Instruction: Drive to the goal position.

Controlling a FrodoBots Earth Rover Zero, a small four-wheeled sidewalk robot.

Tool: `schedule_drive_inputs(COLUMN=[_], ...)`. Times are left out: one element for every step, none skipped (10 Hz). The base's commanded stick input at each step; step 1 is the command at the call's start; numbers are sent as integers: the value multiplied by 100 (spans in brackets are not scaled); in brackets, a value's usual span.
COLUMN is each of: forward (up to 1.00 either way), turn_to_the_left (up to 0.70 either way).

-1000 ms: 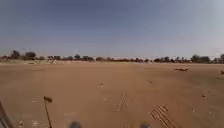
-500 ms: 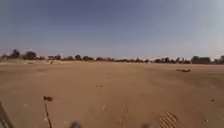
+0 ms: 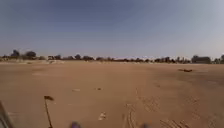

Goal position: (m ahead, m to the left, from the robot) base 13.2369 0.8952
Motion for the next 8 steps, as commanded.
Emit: schedule_drive_inputs(forward=[50, 50, 50, 50, 50, 50, 50, 50], turn_to_the_left=[0, 0, -2, -4, -2, 0, 0, 0])
